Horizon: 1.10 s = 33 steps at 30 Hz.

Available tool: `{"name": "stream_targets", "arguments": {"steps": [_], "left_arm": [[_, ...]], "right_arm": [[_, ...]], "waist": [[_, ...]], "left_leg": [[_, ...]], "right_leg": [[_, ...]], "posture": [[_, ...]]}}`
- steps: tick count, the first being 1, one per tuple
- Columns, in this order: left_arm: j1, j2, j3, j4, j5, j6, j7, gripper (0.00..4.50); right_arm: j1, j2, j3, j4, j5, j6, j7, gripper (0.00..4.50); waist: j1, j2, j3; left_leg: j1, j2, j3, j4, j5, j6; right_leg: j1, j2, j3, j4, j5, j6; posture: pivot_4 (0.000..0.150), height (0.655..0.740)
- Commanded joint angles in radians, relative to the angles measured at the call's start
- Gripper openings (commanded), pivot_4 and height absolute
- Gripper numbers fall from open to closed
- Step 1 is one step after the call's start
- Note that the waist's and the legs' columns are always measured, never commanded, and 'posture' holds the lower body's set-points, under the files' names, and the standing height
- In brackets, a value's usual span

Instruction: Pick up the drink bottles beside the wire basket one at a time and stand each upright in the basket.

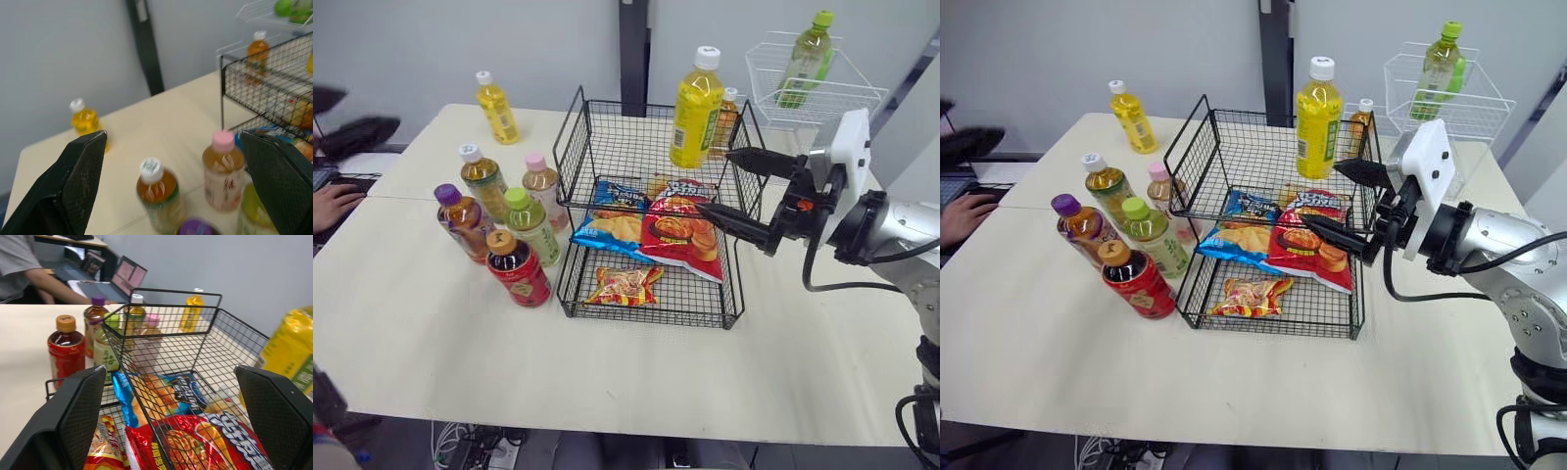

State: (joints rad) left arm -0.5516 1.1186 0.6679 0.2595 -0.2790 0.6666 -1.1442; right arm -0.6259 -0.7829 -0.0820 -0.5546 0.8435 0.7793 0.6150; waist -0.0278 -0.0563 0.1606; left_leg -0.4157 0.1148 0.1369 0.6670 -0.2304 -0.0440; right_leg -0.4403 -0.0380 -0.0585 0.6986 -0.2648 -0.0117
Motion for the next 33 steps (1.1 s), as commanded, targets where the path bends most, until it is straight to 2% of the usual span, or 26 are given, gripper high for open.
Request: {"name": "stream_targets", "arguments": {"steps": [1, 7, 15, 18, 23, 33], "left_arm": [[0.132, 0.002, 0.120, -0.070, -0.031, -0.043, 0.003, 4.48], [0.414, -0.074, 0.199, -0.148, -0.061, -0.087, -0.008, 4.48], [0.509, -0.145, 0.201, -0.256, -0.152, -0.054, 0.068, 4.48], [0.500, -0.172, 0.189, -0.276, -0.188, -0.037, 0.117, 4.48], [0.391, -0.240, 0.104, -0.286, -0.231, -0.030, 0.238, 4.48], [0.121, -0.282, -0.133, -0.089, -0.135, -0.167, 0.402, 4.48]], "right_arm": [[-0.030, -0.024, 0.027, 0.013, -0.024, -0.022, 0.087, 4.50], [-0.093, -0.017, 0.089, 0.061, -0.030, -0.011, 0.199, 4.50], [-0.132, 0.004, 0.130, 0.087, -0.053, -0.010, 0.263, 4.50], [-0.132, 0.007, 0.129, 0.081, -0.060, -0.008, 0.265, 4.50], [-0.123, 0.016, 0.121, 0.047, -0.052, 0.012, 0.239, 4.50], [-0.121, 0.037, 0.103, 0.008, -0.033, 0.053, 0.188, 4.50]], "waist": [[0.002, -0.001, -0.001], [0.003, -0.001, -0.001], [0.004, -0.002, -0.002], [0.003, -0.002, -0.002], [0.005, -0.002, -0.002], [0.003, -0.002, -0.002]], "left_leg": [[0.000, 0.000, 0.000, 0.000, 0.000, 0.000], [0.000, 0.001, 0.001, 0.000, 0.000, 0.000], [-0.001, 0.002, -0.001, -0.001, 0.000, 0.000], [0.000, 0.001, -0.001, -0.001, 0.000, 0.000], [0.000, 0.002, -0.002, -0.001, 0.000, 0.000], [-0.001, 0.001, -0.002, -0.002, 0.000, 0.000]], "right_leg": [[0.000, 0.000, -0.001, 0.000, 0.000, -0.001], [0.000, -0.002, -0.003, 0.000, -0.002, -0.003], [0.000, -0.001, -0.005, 0.000, -0.003, -0.005], [0.000, -0.002, -0.005, 0.000, -0.003, -0.005], [0.001, -0.001, -0.005, 0.000, -0.003, -0.005], [0.001, -0.001, -0.006, 0.000, -0.002, -0.005]], "posture": [[0.150, 0.7148], [0.150, 0.7148], [0.150, 0.7148], [0.150, 0.7148], [0.150, 0.7148], [0.150, 0.7148]]}}
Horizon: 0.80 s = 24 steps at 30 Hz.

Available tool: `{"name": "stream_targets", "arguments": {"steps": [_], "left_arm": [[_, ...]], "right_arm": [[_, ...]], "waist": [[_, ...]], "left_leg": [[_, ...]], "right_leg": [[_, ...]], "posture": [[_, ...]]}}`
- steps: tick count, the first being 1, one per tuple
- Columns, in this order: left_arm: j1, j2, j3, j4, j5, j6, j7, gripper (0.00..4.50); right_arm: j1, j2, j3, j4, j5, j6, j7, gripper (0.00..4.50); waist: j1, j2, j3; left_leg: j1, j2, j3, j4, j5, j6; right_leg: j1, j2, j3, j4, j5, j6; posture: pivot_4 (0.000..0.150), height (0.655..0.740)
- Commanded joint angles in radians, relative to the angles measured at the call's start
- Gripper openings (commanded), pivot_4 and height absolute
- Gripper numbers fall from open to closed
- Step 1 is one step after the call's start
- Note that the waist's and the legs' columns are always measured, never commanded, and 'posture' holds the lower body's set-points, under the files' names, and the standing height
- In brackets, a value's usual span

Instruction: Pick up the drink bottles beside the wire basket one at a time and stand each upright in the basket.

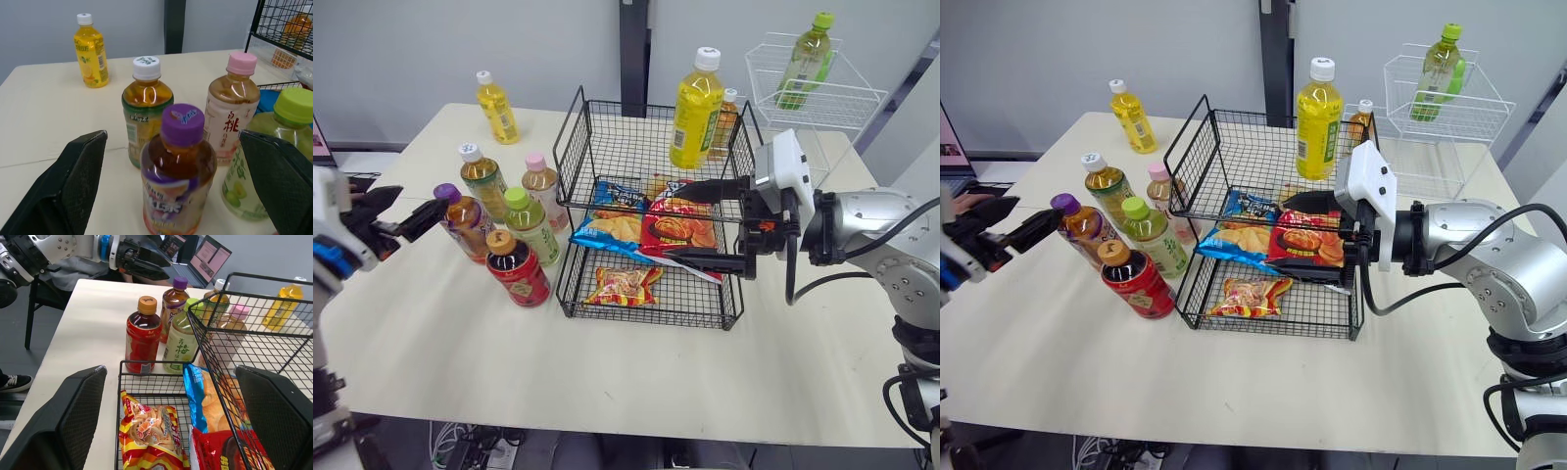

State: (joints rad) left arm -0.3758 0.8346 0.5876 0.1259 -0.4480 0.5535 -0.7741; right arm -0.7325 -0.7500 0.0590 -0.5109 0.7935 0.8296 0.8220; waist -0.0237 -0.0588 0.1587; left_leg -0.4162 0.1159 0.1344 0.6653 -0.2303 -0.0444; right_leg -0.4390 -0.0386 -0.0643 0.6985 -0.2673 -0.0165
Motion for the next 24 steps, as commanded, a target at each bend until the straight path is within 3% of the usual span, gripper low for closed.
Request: {"name": "stream_targets", "arguments": {"steps": [1, 7, 10, 18, 24], "left_arm": [[-0.069, 0.002, -0.073, 0.064, 0.045, -0.069, 0.034, 4.48], [-0.133, -0.005, -0.130, 0.143, 0.048, -0.102, 0.041, 4.48], [-0.129, -0.002, -0.144, 0.150, 0.050, -0.111, 0.038, 3.96], [-0.112, -0.016, -0.156, 0.107, 0.020, -0.080, 0.027, 1.50], [-0.103, 0.006, -0.147, 0.065, 0.003, -0.062, 0.011, 1.35]], "right_arm": [[-0.016, 0.007, -0.040, -0.038, 0.018, 0.006, -0.024, 4.50], [-0.018, 0.013, -0.046, -0.050, 0.030, 0.019, -0.046, 4.50], [-0.018, 0.014, -0.049, -0.055, 0.035, 0.026, -0.053, 4.50], [-0.023, 0.020, -0.050, -0.051, 0.036, 0.027, -0.066, 4.50], [-0.024, 0.017, -0.052, -0.047, 0.030, 0.022, -0.069, 4.50]], "waist": [[-0.001, 0.000, 0.000], [-0.002, 0.000, 0.000], [-0.002, 0.000, 0.000], [-0.002, 0.000, 0.000], [-0.002, 0.000, 0.000]], "left_leg": [[0.000, 0.000, 0.000, 0.000, 0.000, 0.000], [0.000, 0.000, 0.000, 0.000, 0.000, 0.000], [0.000, 0.000, 0.000, -0.001, 0.000, 0.000], [0.000, 0.000, 0.000, 0.000, 0.000, 0.000], [-0.001, 0.000, 0.000, 0.000, 0.000, 0.000]], "right_leg": [[0.000, 0.000, 0.000, 0.000, 0.000, 0.000], [0.000, 0.000, 0.000, 0.000, 0.000, 0.000], [0.000, 0.000, 0.000, 0.000, 0.000, 0.000], [0.000, 0.000, 0.000, 0.000, 0.000, 0.000], [0.000, 0.000, 0.000, 0.000, 0.000, 0.000]], "posture": [[0.150, 0.7148], [0.150, 0.7148], [0.150, 0.7148], [0.150, 0.7148], [0.150, 0.7148]]}}
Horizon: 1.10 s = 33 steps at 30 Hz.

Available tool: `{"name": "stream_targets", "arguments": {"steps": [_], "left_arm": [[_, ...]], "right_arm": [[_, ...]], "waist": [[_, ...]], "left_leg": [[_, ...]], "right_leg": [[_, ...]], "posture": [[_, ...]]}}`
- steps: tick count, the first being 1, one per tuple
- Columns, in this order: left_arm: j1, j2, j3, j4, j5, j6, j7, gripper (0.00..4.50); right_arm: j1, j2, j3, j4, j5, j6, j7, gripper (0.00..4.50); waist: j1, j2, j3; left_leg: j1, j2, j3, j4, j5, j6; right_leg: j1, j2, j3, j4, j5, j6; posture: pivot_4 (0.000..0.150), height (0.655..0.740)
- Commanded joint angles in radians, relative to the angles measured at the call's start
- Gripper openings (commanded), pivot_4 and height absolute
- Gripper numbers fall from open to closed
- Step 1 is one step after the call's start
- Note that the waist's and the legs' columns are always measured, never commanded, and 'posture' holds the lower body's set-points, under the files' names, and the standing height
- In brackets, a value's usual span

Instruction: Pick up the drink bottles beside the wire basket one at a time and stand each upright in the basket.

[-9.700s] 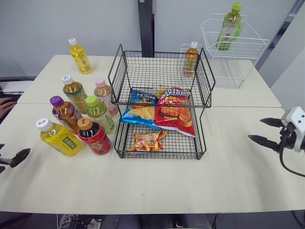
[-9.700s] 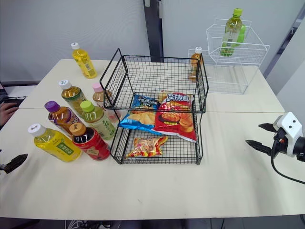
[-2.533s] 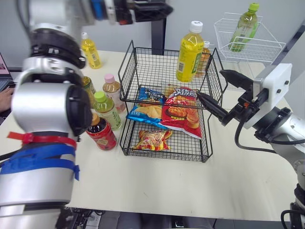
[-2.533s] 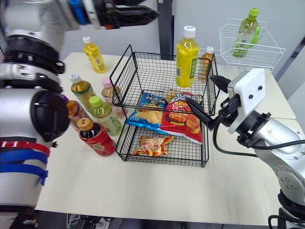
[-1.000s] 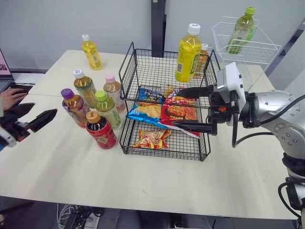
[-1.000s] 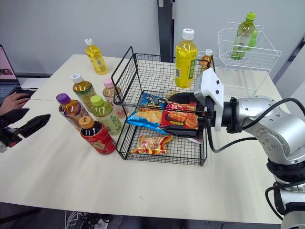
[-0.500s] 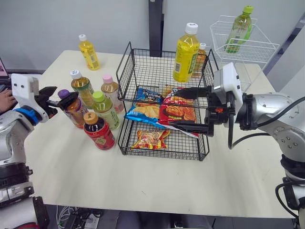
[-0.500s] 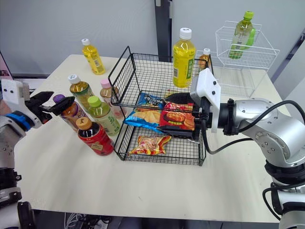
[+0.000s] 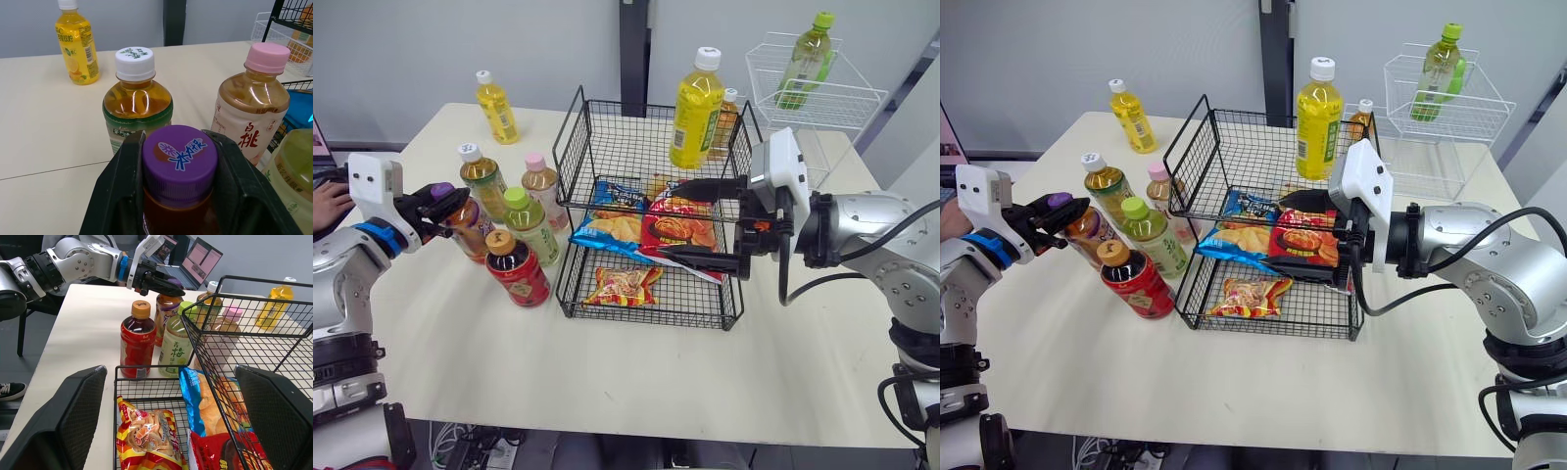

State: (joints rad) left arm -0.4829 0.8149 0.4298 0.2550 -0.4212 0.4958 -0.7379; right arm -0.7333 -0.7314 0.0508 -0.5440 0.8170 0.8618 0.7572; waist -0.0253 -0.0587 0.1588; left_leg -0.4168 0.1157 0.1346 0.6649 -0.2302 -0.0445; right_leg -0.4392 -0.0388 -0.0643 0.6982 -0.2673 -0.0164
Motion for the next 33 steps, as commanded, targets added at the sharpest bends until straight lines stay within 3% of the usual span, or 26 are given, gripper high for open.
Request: {"name": "stream_targets", "arguments": {"steps": [1, 7, 13, 18, 22, 26, 30, 33], "left_arm": [[0.009, 0.032, 0.015, -0.073, -0.026, -0.002, -0.029, 1.35], [0.053, 0.101, 0.078, -0.144, -0.066, 0.051, -0.065, 1.35], [0.023, 0.277, 0.163, -0.140, -0.122, 0.107, -0.152, 1.35], [-0.254, 0.376, 0.039, -0.064, -0.176, 0.191, -0.214, 1.35], [-0.578, 0.338, -0.128, 0.068, -0.149, 0.228, -0.271, 1.35], [-0.928, 0.232, -0.296, 0.286, -0.057, 0.199, -0.357, 1.35], [-1.186, 0.106, -0.369, 0.533, 0.025, 0.120, -0.414, 1.35], [-1.297, 0.016, -0.393, 0.670, 0.070, 0.060, -0.455, 1.35]], "right_arm": [[-0.022, -0.002, -0.045, -0.014, 0.005, -0.012, -0.005, 4.50], [-0.010, 0.001, -0.056, -0.024, -0.001, -0.026, -0.010, 4.50], [0.022, 0.025, -0.097, -0.037, -0.042, -0.113, -0.032, 4.50], [0.074, 0.004, -0.158, -0.067, -0.044, -0.139, -0.038, 4.50], [0.108, -0.015, -0.214, -0.094, -0.017, -0.113, -0.070, 4.50], [0.160, -0.041, -0.275, -0.135, 0.014, -0.074, -0.124, 4.50], [0.219, -0.063, -0.331, -0.179, 0.027, -0.043, -0.193, 4.50], [0.254, -0.070, -0.359, -0.210, 0.044, -0.031, -0.235, 4.50]], "waist": [[0.000, 0.000, 0.000], [-0.002, 0.000, 0.000], [-0.002, -0.001, 0.001], [0.022, -0.001, 0.001], [0.039, -0.002, 0.001], [0.049, -0.002, 0.001], [0.045, -0.002, 0.002], [0.034, -0.002, 0.002]], "left_leg": [[0.000, 0.000, 0.000, 0.000, 0.000, 0.000], [0.000, 0.000, 0.000, 0.000, 0.000, 0.000], [-0.001, 0.001, -0.001, -0.001, 0.000, 0.000], [-0.002, 0.000, 0.000, -0.001, 0.000, 0.000], [-0.003, -0.002, 0.000, 0.000, 0.000, 0.000], [-0.003, -0.001, -0.001, 0.000, 0.000, 0.000], [-0.005, -0.002, -0.001, 0.000, 0.000, 0.000], [-0.005, -0.003, -0.001, 0.000, 0.000, 0.000]], "right_leg": [[0.000, 0.000, 0.000, 0.000, 0.000, 0.000], [-0.001, 0.000, 0.000, 0.000, 0.000, 0.000], [-0.002, 0.000, -0.001, 0.000, 0.000, 0.000], [-0.001, 0.000, -0.002, -0.002, 0.000, 0.000], [-0.001, 0.000, -0.001, -0.002, 0.000, 0.000], [-0.001, 0.001, -0.002, -0.002, 0.000, 0.000], [-0.002, 0.001, -0.001, -0.003, 0.000, 0.000], [-0.002, 0.001, 0.000, -0.003, 0.000, 0.000]], "posture": [[0.150, 0.7148], [0.150, 0.7148], [0.150, 0.7148], [0.150, 0.7148], [0.150, 0.7148], [0.150, 0.7148], [0.150, 0.7148], [0.150, 0.7148]]}}
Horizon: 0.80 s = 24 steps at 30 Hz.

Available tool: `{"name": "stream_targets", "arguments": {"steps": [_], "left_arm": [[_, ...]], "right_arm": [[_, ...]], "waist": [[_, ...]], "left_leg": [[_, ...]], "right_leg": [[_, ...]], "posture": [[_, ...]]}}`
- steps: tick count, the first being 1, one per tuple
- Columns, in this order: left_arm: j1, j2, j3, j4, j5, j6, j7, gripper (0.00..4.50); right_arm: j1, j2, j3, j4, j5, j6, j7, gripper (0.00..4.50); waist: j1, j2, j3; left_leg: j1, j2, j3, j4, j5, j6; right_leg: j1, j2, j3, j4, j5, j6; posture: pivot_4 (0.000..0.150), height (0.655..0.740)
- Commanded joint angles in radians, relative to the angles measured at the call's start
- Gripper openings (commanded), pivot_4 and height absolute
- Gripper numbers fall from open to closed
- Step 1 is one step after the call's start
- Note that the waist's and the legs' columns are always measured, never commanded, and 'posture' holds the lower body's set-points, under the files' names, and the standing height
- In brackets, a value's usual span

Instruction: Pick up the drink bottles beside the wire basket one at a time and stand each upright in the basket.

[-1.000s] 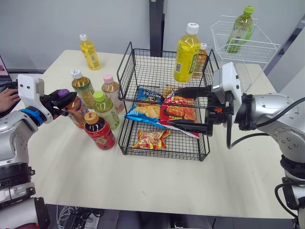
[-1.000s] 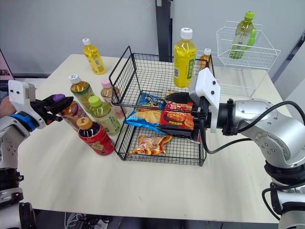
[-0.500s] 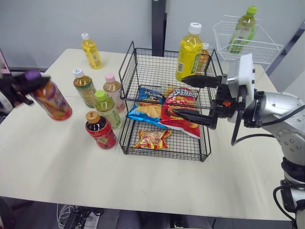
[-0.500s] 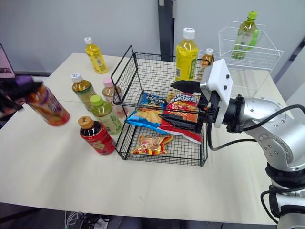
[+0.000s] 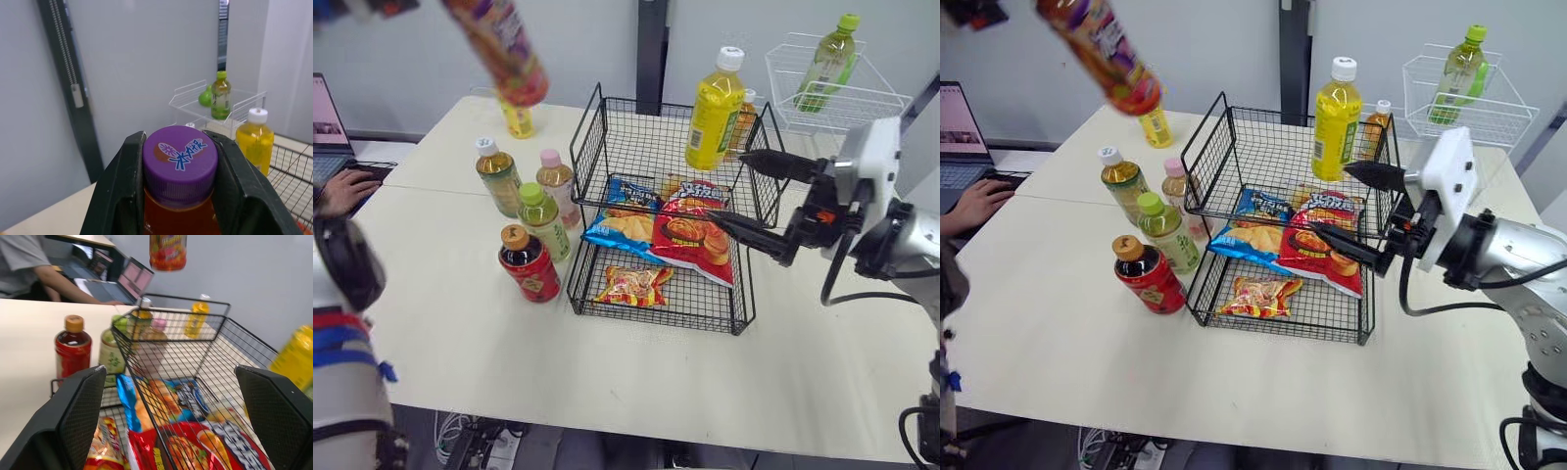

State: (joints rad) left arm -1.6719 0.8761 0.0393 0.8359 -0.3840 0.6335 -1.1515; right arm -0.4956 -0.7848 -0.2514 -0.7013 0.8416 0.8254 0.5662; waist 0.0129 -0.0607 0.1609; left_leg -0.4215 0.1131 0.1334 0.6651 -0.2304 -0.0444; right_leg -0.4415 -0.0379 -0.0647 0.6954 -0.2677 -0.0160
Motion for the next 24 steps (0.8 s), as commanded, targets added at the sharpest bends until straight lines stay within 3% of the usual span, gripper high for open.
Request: {"name": "stream_targets", "arguments": {"steps": [1, 9, 24], "left_arm": [[-0.135, -0.078, -0.005, 0.128, 0.045, -0.095, -0.051, 1.35], [-0.182, -0.291, -0.016, 0.339, 0.159, -0.277, -0.042, 1.35], [-0.110, -0.472, 0.052, 0.452, 0.226, -0.428, 0.126, 1.35]], "right_arm": [[0.025, -0.017, -0.062, -0.062, 0.025, 0.009, -0.058, 4.50], [0.153, -0.010, -0.139, -0.120, 0.032, -0.021, -0.116, 4.50], [0.126, -0.014, -0.117, -0.162, 0.070, -0.013, -0.269, 4.50]], "waist": [[-0.006, 0.000, 0.000], [-0.020, 0.001, 0.001], [-0.024, 0.002, 0.003]], "left_leg": [[0.000, 0.000, 0.000, 0.000, 0.000, 0.000], [0.000, -0.001, -0.002, 0.000, 0.000, 0.000], [-0.001, -0.002, -0.003, 0.000, 0.000, 0.000]], "right_leg": [[0.000, 0.000, 0.000, 0.000, 0.000, 0.001], [0.000, 0.000, 0.000, 0.001, -0.001, 0.002], [0.000, -0.001, 0.000, 0.001, -0.004, 0.006]], "posture": [[0.150, 0.7148], [0.150, 0.7148], [0.150, 0.7148]]}}
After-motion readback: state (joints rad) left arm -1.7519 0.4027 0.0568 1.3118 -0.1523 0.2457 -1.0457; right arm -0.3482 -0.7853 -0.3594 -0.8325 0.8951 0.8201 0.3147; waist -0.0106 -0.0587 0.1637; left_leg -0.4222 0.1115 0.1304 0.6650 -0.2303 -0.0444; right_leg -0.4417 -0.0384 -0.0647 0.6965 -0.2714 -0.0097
